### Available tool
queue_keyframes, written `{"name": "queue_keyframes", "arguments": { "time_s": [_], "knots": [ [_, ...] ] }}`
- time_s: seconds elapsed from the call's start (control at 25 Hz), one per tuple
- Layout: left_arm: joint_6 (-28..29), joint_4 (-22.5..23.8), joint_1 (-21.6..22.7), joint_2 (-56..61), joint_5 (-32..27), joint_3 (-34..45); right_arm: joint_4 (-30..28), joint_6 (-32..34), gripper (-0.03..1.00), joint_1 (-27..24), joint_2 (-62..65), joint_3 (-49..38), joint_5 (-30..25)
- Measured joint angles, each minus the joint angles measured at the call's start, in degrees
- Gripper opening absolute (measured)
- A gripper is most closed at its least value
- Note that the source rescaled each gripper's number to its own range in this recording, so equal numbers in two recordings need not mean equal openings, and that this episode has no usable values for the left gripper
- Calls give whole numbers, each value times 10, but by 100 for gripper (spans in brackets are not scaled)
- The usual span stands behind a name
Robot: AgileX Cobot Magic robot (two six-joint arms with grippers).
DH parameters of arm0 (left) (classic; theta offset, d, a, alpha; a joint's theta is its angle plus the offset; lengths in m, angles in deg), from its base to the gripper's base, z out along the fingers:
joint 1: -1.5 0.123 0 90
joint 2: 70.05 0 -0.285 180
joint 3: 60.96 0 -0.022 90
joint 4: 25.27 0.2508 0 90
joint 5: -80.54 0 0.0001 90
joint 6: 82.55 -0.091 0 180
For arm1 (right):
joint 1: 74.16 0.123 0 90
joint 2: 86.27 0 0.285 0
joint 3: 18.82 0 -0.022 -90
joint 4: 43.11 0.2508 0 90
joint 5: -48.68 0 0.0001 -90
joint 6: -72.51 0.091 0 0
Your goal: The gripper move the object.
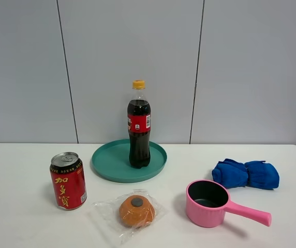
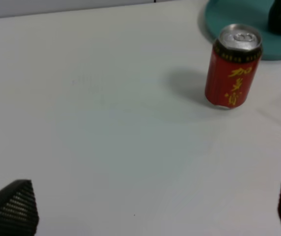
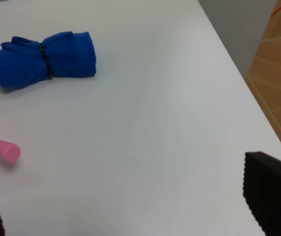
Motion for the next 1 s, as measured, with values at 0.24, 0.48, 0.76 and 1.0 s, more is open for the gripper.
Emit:
{"name": "queue_keyframes", "arguments": {
  "time_s": [0.24, 0.48, 0.76, 1.0],
  "knots": [
    [0, 0, 0, 0, 0, 0, 0, 0, 100, 0, 20, 0, 0],
    [0, 0, 0, 0, 0, 0, 2, 0, 100, 0, 20, 0, 0],
    [0, 0, 0, 0, 0, 0, 36, -1, 100, 0, 20, 0, 0],
    [0, 0, 0, 0, 0, 0, 37, -1, 100, 0, 20, 0, 0]
  ]
}}
